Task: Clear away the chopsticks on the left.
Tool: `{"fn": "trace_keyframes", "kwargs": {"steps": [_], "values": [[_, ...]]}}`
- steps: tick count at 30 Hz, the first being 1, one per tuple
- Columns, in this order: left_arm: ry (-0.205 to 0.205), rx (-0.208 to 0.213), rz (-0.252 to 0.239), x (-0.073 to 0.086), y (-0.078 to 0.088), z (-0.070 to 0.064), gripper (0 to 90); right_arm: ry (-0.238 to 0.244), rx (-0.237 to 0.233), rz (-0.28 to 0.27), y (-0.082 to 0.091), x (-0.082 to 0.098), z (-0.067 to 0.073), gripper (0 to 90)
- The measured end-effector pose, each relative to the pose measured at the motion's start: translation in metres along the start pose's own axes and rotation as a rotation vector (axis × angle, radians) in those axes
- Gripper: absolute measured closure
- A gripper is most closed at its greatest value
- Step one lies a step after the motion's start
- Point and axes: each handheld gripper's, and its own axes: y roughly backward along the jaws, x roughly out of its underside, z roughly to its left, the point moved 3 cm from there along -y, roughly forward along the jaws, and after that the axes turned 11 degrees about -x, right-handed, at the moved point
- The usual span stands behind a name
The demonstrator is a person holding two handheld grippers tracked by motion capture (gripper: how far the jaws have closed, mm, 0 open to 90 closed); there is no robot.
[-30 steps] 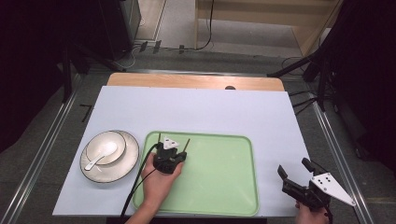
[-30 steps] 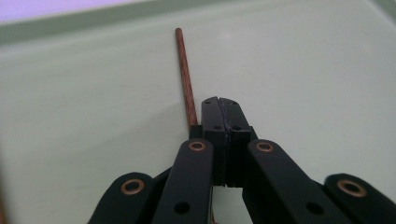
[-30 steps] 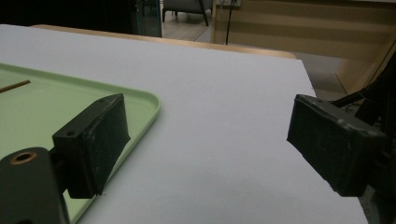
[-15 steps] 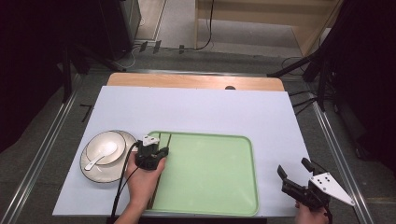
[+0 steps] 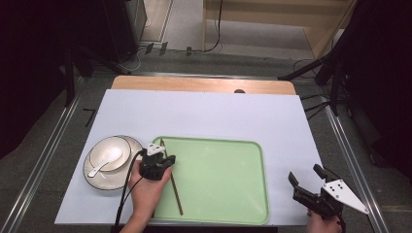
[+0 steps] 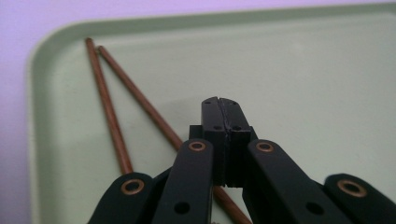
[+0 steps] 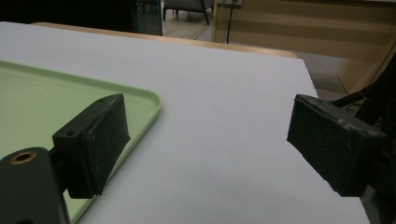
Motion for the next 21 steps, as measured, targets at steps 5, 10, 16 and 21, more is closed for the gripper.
{"fn": "trace_keyframes", "kwargs": {"steps": [5,10,16,21], "values": [[-0.084,0.023,0.015,0.019,0.016,-0.013,90.0,-0.001,0.001,0.0,0.001,0.001,-0.001,12.7],[-0.112,0.029,0.026,0.031,0.026,-0.01,90.0,-0.001,0.002,0.0,0.001,0.0,0.0,12.7],[-0.101,0.016,0.027,0.036,0.033,0.006,90.0,0.001,0.004,0.0,0.002,0.0,0.0,12.7],[-0.077,0.031,0.018,0.038,0.036,0.013,88.8,0.0,0.008,0.003,0.002,0.001,-0.001,12.7]]}}
